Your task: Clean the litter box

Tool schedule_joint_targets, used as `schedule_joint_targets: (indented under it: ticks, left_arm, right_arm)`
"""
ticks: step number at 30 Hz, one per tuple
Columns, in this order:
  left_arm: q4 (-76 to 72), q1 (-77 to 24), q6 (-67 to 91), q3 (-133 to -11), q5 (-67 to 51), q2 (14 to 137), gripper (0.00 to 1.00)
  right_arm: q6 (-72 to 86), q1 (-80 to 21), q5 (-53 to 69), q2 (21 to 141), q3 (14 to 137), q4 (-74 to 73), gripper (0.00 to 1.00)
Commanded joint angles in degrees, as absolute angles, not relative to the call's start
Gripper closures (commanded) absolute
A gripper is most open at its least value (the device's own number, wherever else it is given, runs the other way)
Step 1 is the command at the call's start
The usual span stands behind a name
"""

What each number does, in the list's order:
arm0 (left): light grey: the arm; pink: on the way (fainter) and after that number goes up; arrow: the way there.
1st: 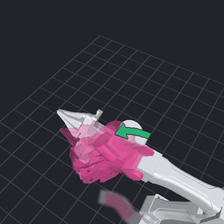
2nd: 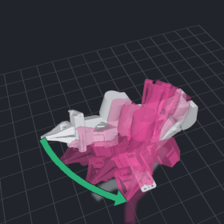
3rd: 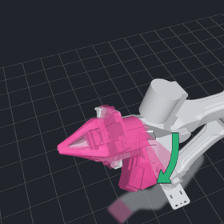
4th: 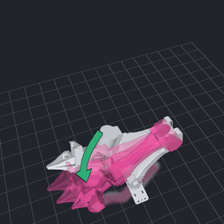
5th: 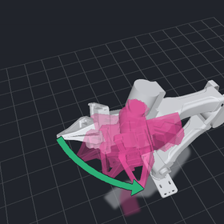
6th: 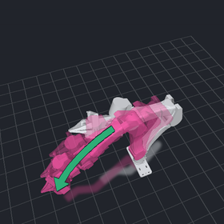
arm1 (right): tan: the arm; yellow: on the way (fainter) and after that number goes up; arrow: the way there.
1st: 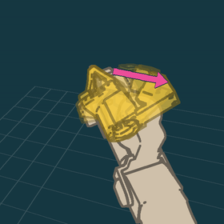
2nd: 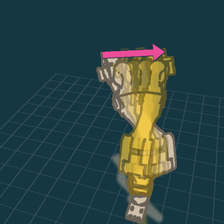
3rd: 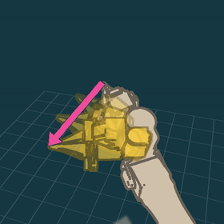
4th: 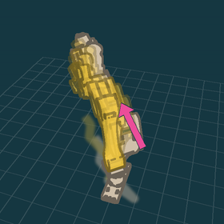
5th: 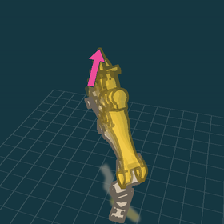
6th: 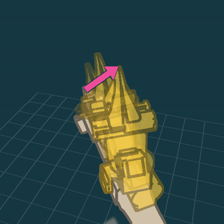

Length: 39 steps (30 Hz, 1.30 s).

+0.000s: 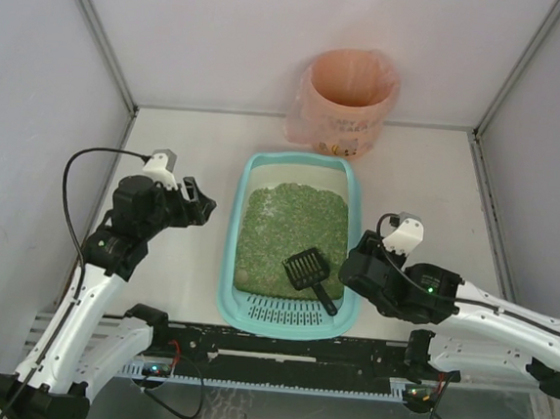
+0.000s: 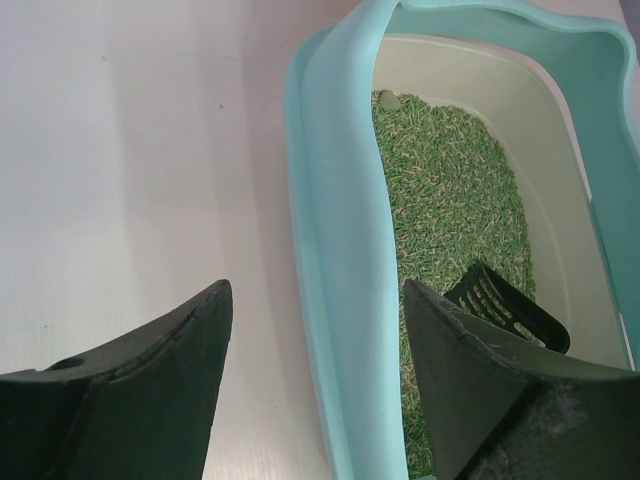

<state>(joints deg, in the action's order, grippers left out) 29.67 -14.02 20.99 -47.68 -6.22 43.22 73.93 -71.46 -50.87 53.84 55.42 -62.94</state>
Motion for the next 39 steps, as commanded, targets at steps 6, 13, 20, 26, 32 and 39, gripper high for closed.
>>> schedule_joint_targets:
  ticks: [6, 13, 20, 26, 32, 39]
  left_arm:
    - [27.5, -13.2, 21.2, -46.2, -4.6, 40.9, 0.26]
    - [26.8, -13.3, 20.8, -45.7, -2.7, 37.4, 0.2]
    - [32.8, -13.2, 19.8, -45.6, 4.1, 30.9, 0.03]
    - [38.7, -13.3, 19.3, -45.4, 9.7, 24.2, 0.0]
    - [39.7, -13.3, 20.2, -44.7, 13.4, 17.8, 0.0]
    - [38.2, -13.2, 20.8, -43.0, 15.4, 17.1, 0.0]
  right_arm:
    - [44.5, -57.8, -41.1, 51.7, 55.3, -45.1, 0.33]
    - [28.9, -33.1, -16.7, 46.1, 51.6, -31.7, 0.21]
    - [29.7, -1.6, 11.7, 34.9, 44.6, -26.6, 0.07]
    - [31.1, 9.1, 14.5, 22.6, 42.2, -29.4, 0.0]
    - [23.1, 9.2, 13.0, 14.6, 43.4, -34.8, 0.0]
    - [19.5, 6.3, 13.9, 13.2, 43.1, -38.1, 0.0]
